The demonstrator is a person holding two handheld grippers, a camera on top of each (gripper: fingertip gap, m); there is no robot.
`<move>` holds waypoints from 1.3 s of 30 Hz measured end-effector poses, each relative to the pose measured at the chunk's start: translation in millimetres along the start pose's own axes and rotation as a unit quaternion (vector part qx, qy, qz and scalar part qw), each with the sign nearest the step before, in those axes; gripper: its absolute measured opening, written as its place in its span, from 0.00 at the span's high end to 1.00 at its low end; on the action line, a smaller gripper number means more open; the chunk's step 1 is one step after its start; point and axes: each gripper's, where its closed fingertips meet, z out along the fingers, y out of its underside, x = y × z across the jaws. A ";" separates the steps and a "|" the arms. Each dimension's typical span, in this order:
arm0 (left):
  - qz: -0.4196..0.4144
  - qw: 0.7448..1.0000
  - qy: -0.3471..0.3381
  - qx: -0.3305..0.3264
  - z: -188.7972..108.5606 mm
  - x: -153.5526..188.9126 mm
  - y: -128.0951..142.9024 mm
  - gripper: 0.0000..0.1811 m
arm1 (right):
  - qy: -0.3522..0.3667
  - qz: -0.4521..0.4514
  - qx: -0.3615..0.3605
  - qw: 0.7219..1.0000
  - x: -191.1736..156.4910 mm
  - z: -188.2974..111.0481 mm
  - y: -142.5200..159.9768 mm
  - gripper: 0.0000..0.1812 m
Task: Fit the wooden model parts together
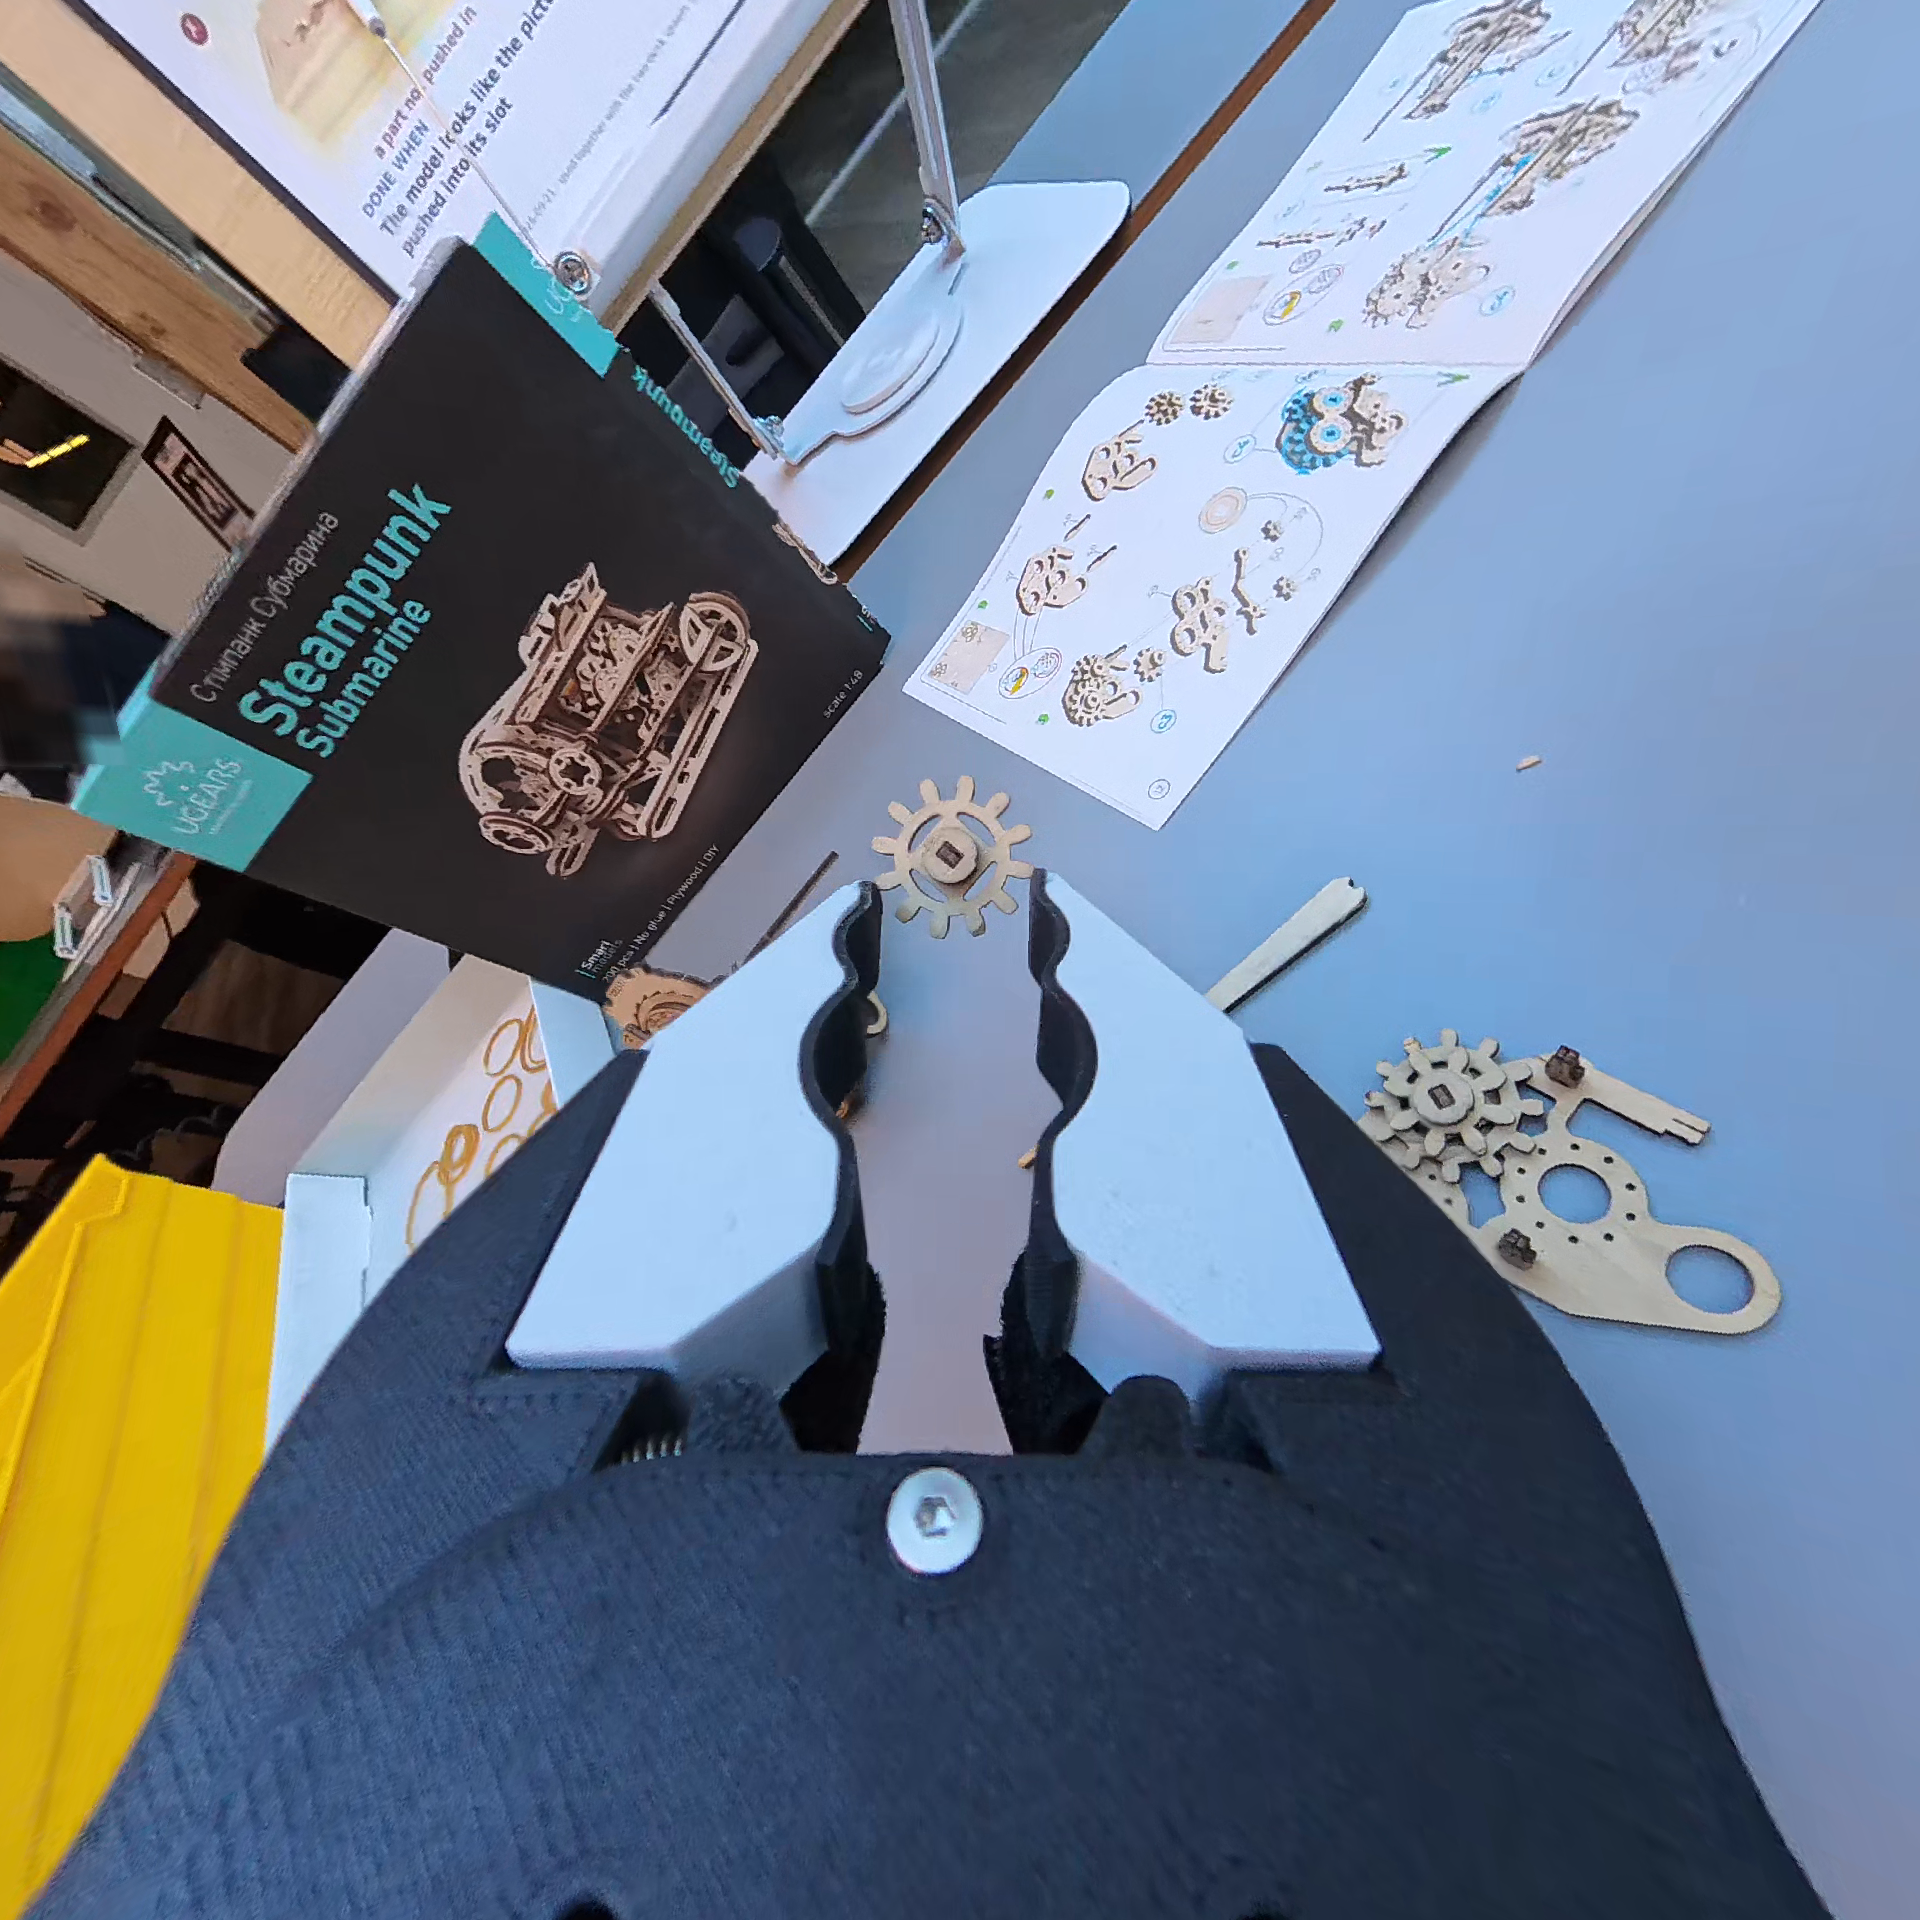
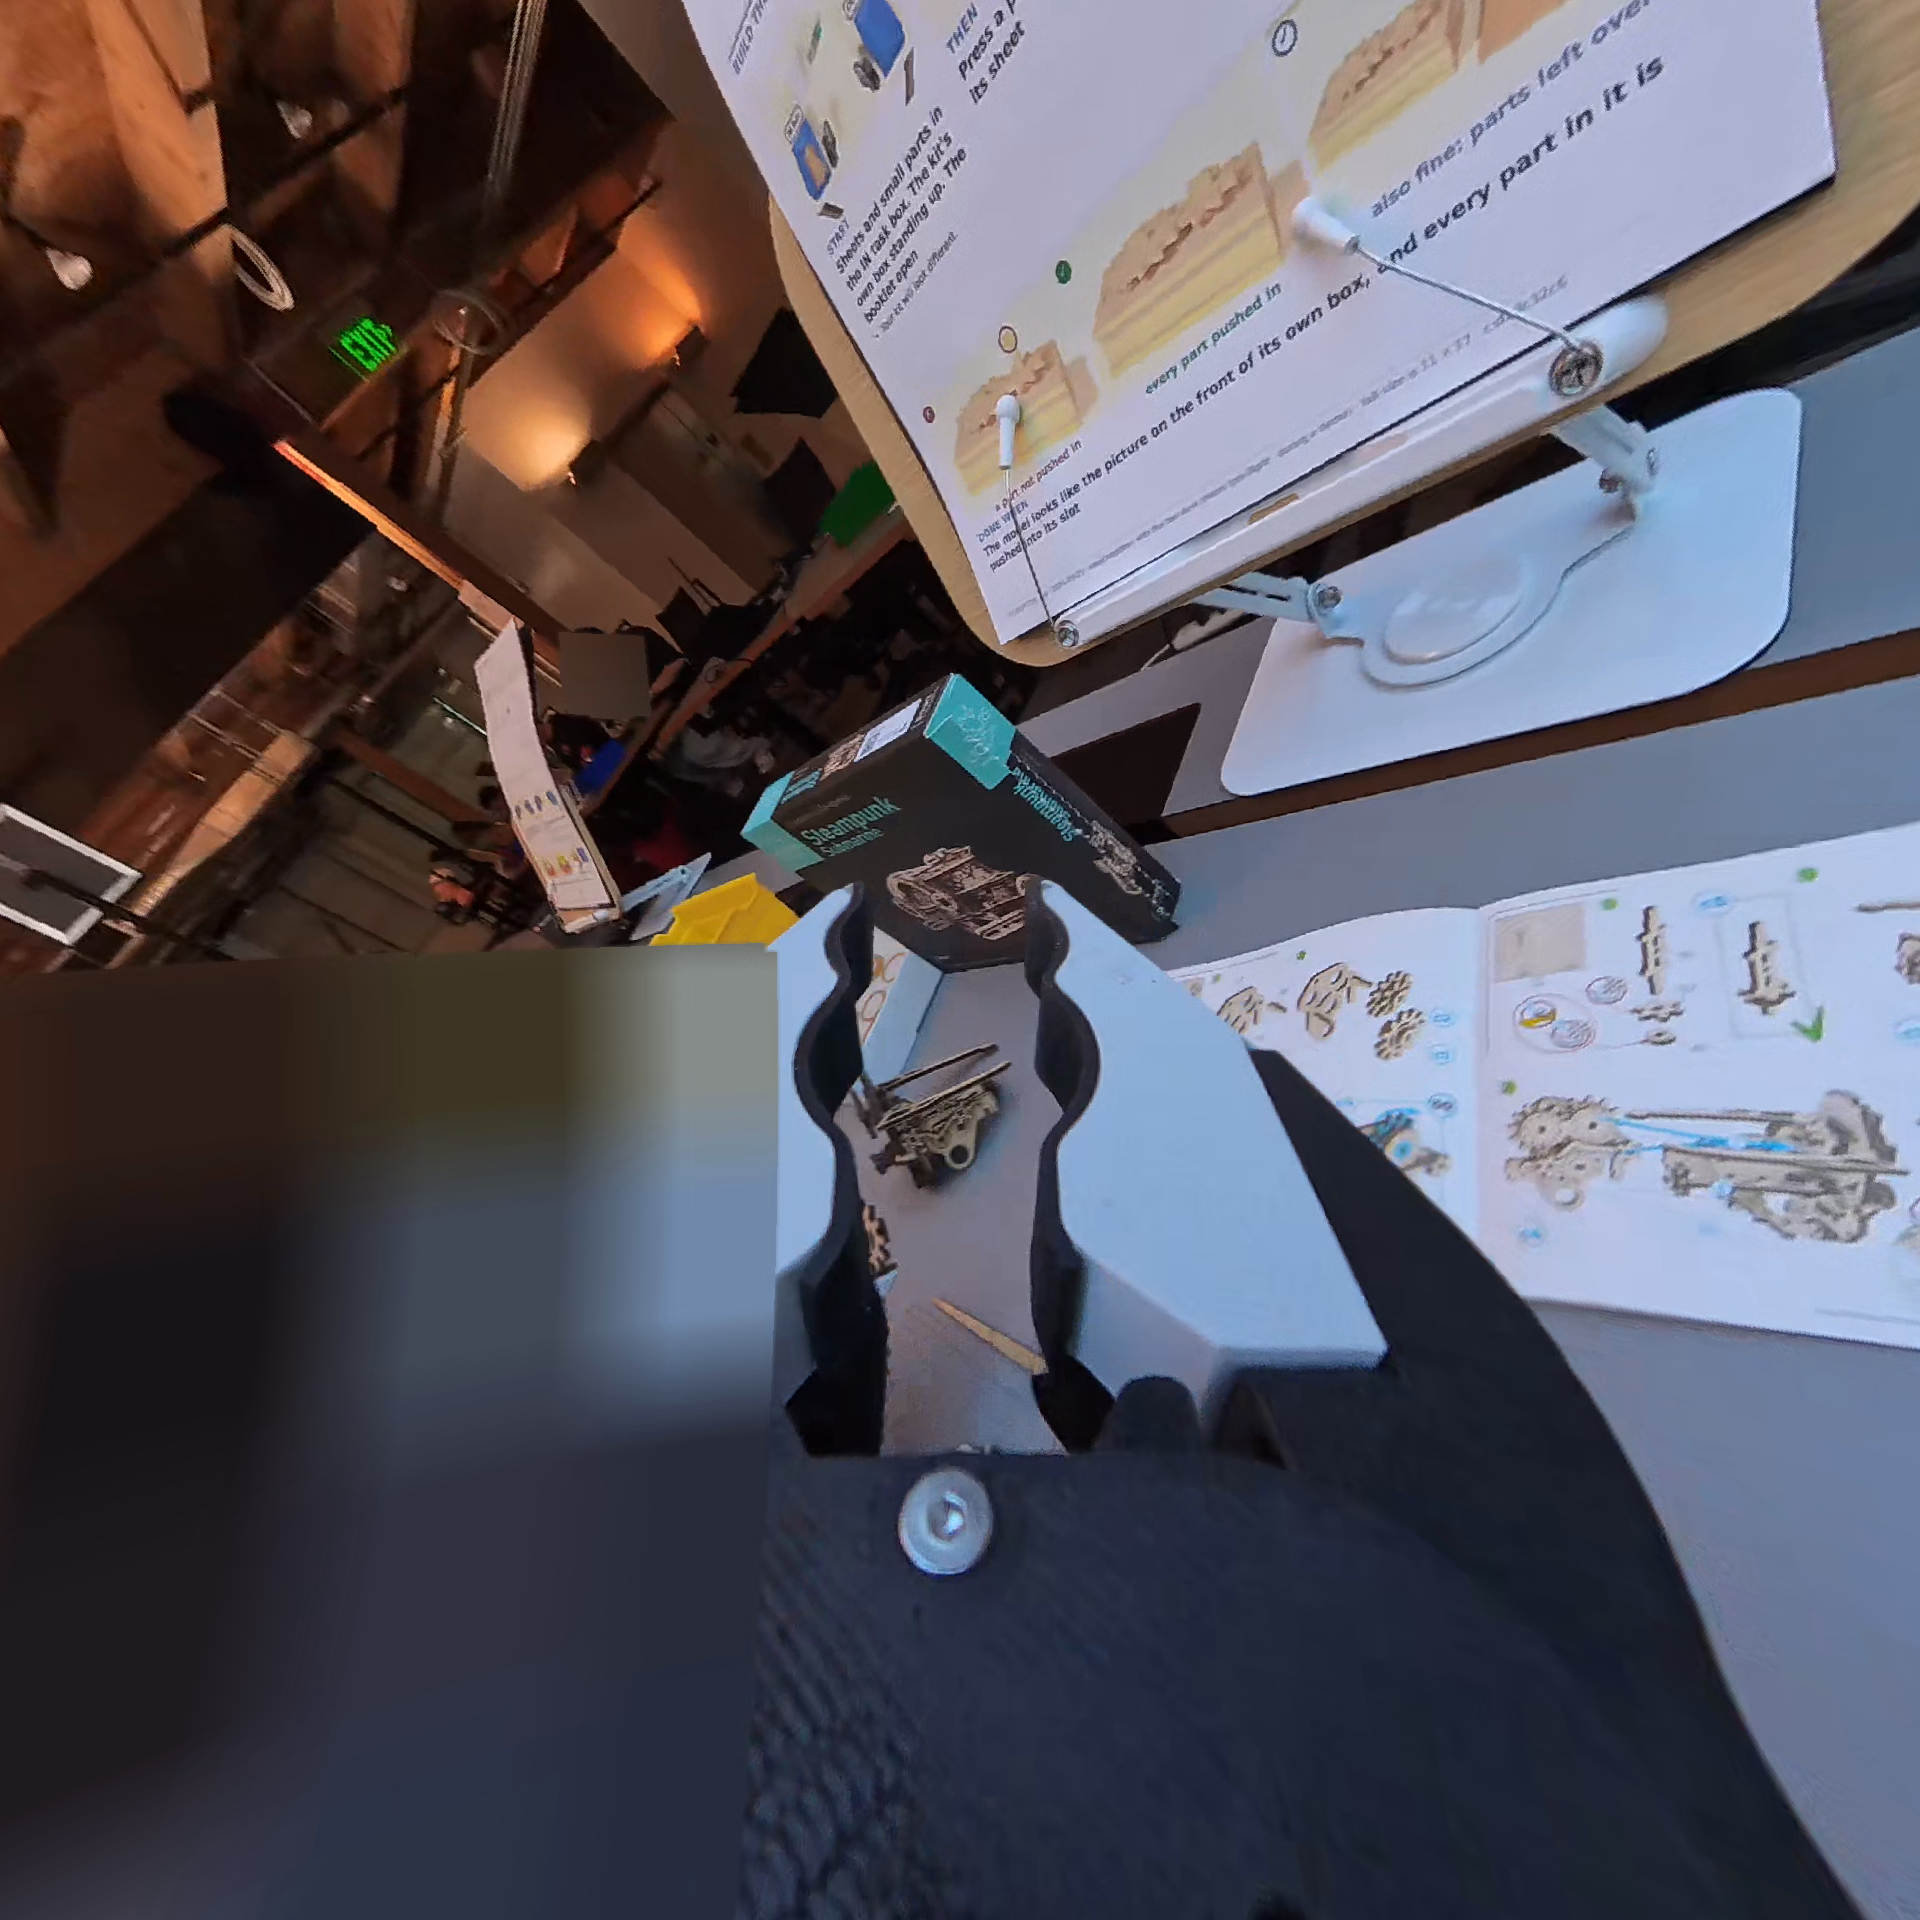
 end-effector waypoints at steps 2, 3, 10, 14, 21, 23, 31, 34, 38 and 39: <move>-0.024 1.000 0.003 0.001 -0.3 -3.2 -0.2 0.85 | -0.011 0.041 0.000 0.999 -4.2 -6.3 8.6 0.89; -0.031 1.000 0.001 0.000 -0.5 -5.9 0.2 0.85 | -0.018 0.057 -0.009 0.998 -6.0 -7.7 14.5 0.89; -0.047 0.998 -0.045 -0.006 -6.3 -32.1 3.2 0.85 | -0.025 0.077 -0.033 0.996 -3.2 -4.3 26.8 0.91; -0.042 0.997 -0.059 -0.005 -10.0 -38.3 3.3 0.85 | -0.018 0.107 -0.032 0.994 7.7 2.3 22.7 0.92; -0.040 0.998 -0.051 -0.017 -5.2 -35.0 9.7 0.85 | -0.046 0.115 -0.041 0.991 -4.3 -4.3 26.5 0.93; -0.035 0.998 -0.054 -0.017 -6.3 -35.7 9.9 0.85 | -0.057 0.099 -0.040 0.993 -13.1 -8.7 28.5 0.93; -0.046 0.998 -0.037 -0.006 -8.1 -30.8 7.7 0.85 | -0.032 -0.193 0.091 0.976 -1.1 -2.8 -39.2 0.75; -0.046 0.998 -0.031 0.000 -9.3 -27.6 4.6 0.85 | -0.049 -0.246 0.116 0.961 -0.4 -6.1 -67.7 0.78; -0.051 0.999 -0.017 0.004 -6.8 -20.2 2.2 0.85 | -0.087 -0.239 0.131 0.958 -5.3 -18.1 -85.2 0.77; -0.050 0.999 -0.016 0.001 -5.5 -18.8 3.0 0.85 | -0.073 -0.254 0.139 0.954 -0.1 -19.1 -90.5 0.76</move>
